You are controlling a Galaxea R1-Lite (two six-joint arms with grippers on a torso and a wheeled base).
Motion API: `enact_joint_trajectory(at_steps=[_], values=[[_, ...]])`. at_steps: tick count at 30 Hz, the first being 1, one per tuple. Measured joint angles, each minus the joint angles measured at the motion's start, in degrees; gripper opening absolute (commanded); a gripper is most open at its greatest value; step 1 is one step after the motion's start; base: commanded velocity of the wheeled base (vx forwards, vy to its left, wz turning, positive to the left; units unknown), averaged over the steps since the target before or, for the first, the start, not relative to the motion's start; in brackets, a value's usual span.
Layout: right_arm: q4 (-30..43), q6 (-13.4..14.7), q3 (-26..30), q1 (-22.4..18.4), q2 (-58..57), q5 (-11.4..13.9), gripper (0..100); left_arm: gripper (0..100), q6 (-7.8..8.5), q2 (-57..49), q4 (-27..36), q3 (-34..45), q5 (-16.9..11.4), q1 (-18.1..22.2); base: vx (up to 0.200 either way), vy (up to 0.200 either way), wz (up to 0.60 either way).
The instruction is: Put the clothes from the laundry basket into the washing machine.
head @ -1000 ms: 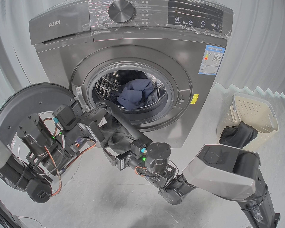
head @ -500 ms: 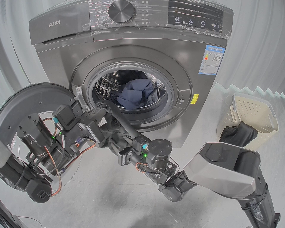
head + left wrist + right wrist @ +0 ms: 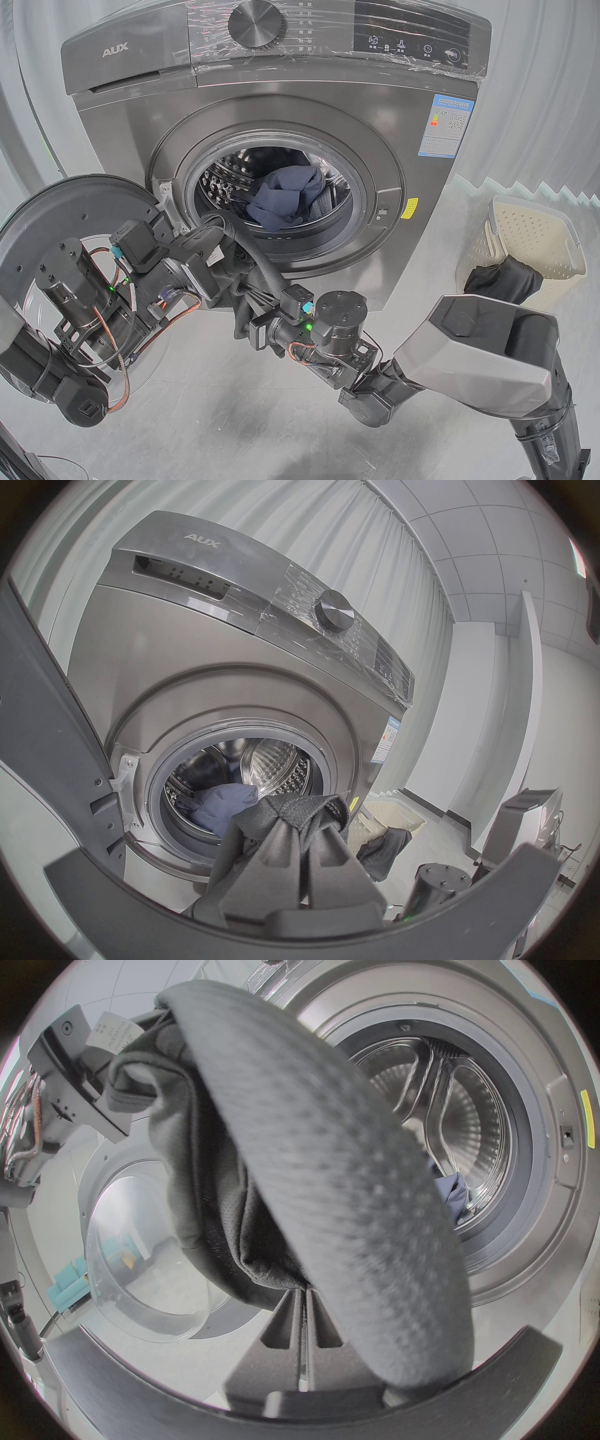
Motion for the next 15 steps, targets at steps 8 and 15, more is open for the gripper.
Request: enact_joint_trajectory(at_steps=[8,15], values=[[-0.4,0.0,11.4,1.8,-8.5,0.6,0,0,-0.02,0.1,0.0,-0.1,0.0,0.3,0.0,0.0,0.0],[-0.3,0.0,21.7,2.5,-18.9,1.4,0,0,0.0,0.3,-0.1,-0.3,0.0,1.1,0.0,0.0,0.0]])
